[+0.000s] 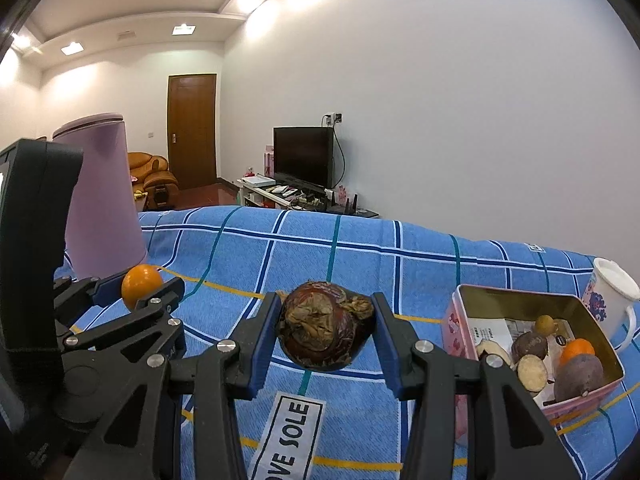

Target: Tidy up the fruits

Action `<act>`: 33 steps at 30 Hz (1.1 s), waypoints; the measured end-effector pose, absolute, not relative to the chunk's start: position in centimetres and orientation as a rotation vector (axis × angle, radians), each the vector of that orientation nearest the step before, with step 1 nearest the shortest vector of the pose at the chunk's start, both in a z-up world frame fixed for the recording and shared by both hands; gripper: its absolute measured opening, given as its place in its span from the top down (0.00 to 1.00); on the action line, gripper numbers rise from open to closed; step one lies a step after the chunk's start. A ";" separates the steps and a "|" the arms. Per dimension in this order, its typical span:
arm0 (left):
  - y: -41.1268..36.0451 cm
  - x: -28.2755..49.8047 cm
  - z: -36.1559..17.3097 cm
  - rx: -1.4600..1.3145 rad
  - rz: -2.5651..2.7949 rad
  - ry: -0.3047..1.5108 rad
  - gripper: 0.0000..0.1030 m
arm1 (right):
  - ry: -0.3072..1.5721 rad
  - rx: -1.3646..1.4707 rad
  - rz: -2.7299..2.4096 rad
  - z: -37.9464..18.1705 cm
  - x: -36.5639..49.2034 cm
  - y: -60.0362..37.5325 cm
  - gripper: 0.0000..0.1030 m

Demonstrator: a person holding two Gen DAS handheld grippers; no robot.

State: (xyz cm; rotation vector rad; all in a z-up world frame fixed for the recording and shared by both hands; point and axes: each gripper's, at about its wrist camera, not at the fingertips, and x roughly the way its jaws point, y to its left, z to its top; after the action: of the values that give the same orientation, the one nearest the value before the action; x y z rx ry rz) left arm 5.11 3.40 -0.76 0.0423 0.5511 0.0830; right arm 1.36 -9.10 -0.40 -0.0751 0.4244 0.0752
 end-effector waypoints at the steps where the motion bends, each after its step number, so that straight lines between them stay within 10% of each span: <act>1: 3.4 5.0 -0.8 0.041 0.083 0.551 0.62 | 0.424 -0.075 0.075 -0.4 1.3 -9.1 0.54; 33: 2.1 3.0 -0.7 0.039 0.080 0.551 0.62 | 0.410 -0.093 0.040 -0.3 -0.4 -10.5 0.54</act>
State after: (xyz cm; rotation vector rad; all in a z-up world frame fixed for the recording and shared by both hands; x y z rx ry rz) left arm 3.04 2.11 -0.65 0.0394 0.5510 0.0804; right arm -0.44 -10.46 -0.26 -0.0930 0.4098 0.0404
